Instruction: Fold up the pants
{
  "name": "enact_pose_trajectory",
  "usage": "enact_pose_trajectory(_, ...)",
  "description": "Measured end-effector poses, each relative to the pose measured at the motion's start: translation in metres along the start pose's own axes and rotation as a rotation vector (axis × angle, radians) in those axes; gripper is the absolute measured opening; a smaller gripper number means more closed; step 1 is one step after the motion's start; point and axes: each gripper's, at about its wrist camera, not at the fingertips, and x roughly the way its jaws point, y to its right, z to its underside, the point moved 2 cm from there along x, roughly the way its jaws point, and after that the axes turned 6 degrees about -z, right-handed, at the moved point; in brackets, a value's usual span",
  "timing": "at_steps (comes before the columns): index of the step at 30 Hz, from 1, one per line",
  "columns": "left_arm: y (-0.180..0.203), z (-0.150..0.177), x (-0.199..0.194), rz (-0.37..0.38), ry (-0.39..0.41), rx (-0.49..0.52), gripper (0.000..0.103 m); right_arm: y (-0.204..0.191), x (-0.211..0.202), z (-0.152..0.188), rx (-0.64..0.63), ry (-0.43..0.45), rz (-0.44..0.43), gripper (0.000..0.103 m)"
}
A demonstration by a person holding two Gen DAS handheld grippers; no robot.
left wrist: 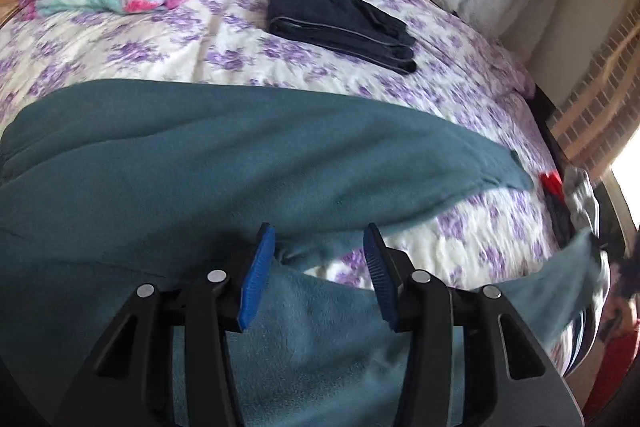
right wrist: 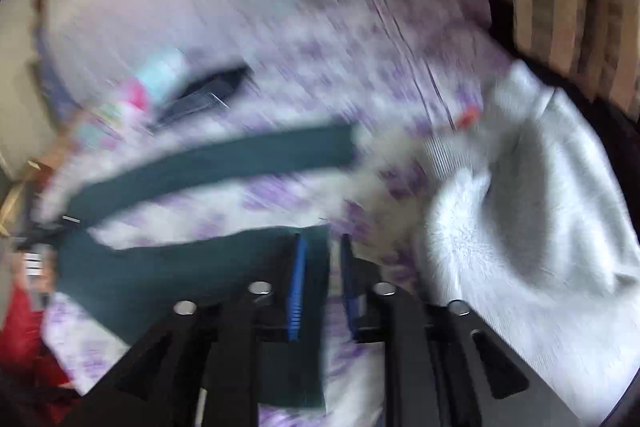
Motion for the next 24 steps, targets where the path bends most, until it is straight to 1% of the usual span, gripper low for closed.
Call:
enact_pose_trajectory(1, -0.002, 0.001, -0.005, 0.024, -0.002, -0.018, 0.045, 0.008, 0.013, 0.004, 0.021, -0.018, 0.020, 0.022)
enact_pose_trajectory(2, -0.003, 0.003, -0.013, 0.044, 0.001, -0.017, 0.045, 0.012, 0.015, 0.009, 0.046, -0.003, -0.006, 0.021)
enact_pose_trajectory(3, -0.005, 0.005, -0.022, 0.048, 0.007, -0.005, 0.045, 0.015, 0.009, 0.016, 0.083, 0.031, -0.047, 0.022)
enact_pose_trajectory(4, -0.008, 0.008, -0.030, 0.041, 0.013, 0.008, 0.048, 0.016, 0.000, 0.025, 0.103, 0.053, -0.069, 0.027)
enact_pose_trajectory(5, -0.012, 0.012, -0.041, 0.024, 0.024, 0.027, 0.057, 0.015, -0.008, 0.033, 0.105, 0.066, -0.074, 0.029)
enact_pose_trajectory(6, -0.017, 0.016, -0.052, 0.007, 0.040, 0.036, 0.063, 0.013, -0.017, 0.042, 0.104, 0.074, -0.078, 0.034)
enact_pose_trajectory(7, -0.021, 0.019, -0.059, -0.004, 0.051, 0.040, 0.064, 0.011, -0.025, 0.054, 0.114, 0.074, -0.093, 0.037)
enact_pose_trajectory(9, -0.034, 0.030, -0.074, -0.015, 0.056, 0.037, 0.064, 0.010, -0.031, 0.071, 0.171, 0.057, -0.149, 0.038)
enact_pose_trajectory(10, -0.042, 0.034, -0.080, -0.014, 0.057, 0.019, 0.064, 0.010, -0.030, 0.078, 0.204, 0.043, -0.188, 0.038)
enact_pose_trajectory(14, -0.070, 0.053, -0.094, 0.004, 0.047, -0.069, 0.064, 0.006, -0.007, 0.086, 0.316, 0.014, -0.288, 0.039)
enact_pose_trajectory(16, -0.082, 0.063, -0.100, -0.008, 0.039, -0.097, 0.064, 0.005, 0.010, 0.086, 0.370, 0.008, -0.311, 0.040)
enact_pose_trajectory(18, -0.091, 0.070, -0.106, -0.025, 0.045, -0.112, 0.064, 0.001, 0.021, 0.085, 0.405, 0.032, -0.316, 0.040)
enact_pose_trajectory(19, -0.099, 0.074, -0.111, -0.032, 0.048, -0.127, 0.064, -0.001, 0.021, 0.083, 0.410, 0.057, -0.305, 0.035)
enact_pose_trajectory(20, -0.106, 0.078, -0.114, -0.038, 0.048, -0.140, 0.064, -0.003, 0.019, 0.084, 0.405, 0.076, -0.295, 0.027)
enact_pose_trajectory(21, -0.112, 0.080, -0.116, -0.048, 0.050, -0.154, 0.064, -0.006, 0.013, 0.083, 0.393, 0.097, -0.285, 0.002)
enact_pose_trajectory(22, -0.119, 0.082, -0.119, -0.061, 0.053, -0.169, 0.064, -0.009, 0.008, 0.083, 0.380, 0.110, -0.274, 0.002)
enact_pose_trajectory(24, -0.131, 0.086, -0.129, -0.067, 0.069, -0.189, 0.064, -0.017, -0.023, 0.090, 0.327, 0.151, -0.255, 0.002)
